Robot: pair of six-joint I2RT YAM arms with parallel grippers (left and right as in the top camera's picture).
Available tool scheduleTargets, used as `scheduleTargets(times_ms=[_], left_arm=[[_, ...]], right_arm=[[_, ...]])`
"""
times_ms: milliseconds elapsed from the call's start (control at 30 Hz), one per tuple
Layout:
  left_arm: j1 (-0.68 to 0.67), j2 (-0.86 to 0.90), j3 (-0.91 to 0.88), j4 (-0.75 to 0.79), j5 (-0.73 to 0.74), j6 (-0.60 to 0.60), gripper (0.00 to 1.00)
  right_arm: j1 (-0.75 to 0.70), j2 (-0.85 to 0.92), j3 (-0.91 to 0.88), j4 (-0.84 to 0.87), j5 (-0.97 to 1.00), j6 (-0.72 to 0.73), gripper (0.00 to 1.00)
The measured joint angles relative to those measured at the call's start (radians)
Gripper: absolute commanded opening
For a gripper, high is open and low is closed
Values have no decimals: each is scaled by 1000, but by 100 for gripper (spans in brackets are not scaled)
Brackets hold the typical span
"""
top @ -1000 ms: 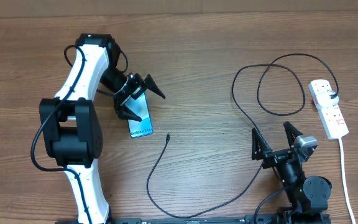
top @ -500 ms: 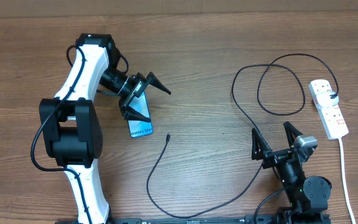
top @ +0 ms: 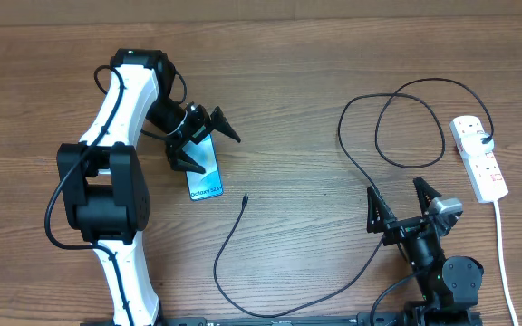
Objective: Plug charger to phone and switch on socket
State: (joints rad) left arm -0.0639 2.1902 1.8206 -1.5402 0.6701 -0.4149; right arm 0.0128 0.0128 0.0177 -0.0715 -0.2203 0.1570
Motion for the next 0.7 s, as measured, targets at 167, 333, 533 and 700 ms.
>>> scheduleTargets(times_ms=[167, 333, 533, 700], left_arm=[[0, 0, 0, 34, -260, 34, 100], [-11, 0, -3, 33, -446, 25, 100], [-40, 0, -33, 64, -509, -2, 100], [-71, 0, -67, 132, -561, -13, 100]], right_arm=[[0, 0, 0, 0, 0, 0, 100], [0, 0, 0, 0, 0, -1, 100], [0, 0, 0, 0, 0, 0, 100], [0, 0, 0, 0, 0, -1, 100]])
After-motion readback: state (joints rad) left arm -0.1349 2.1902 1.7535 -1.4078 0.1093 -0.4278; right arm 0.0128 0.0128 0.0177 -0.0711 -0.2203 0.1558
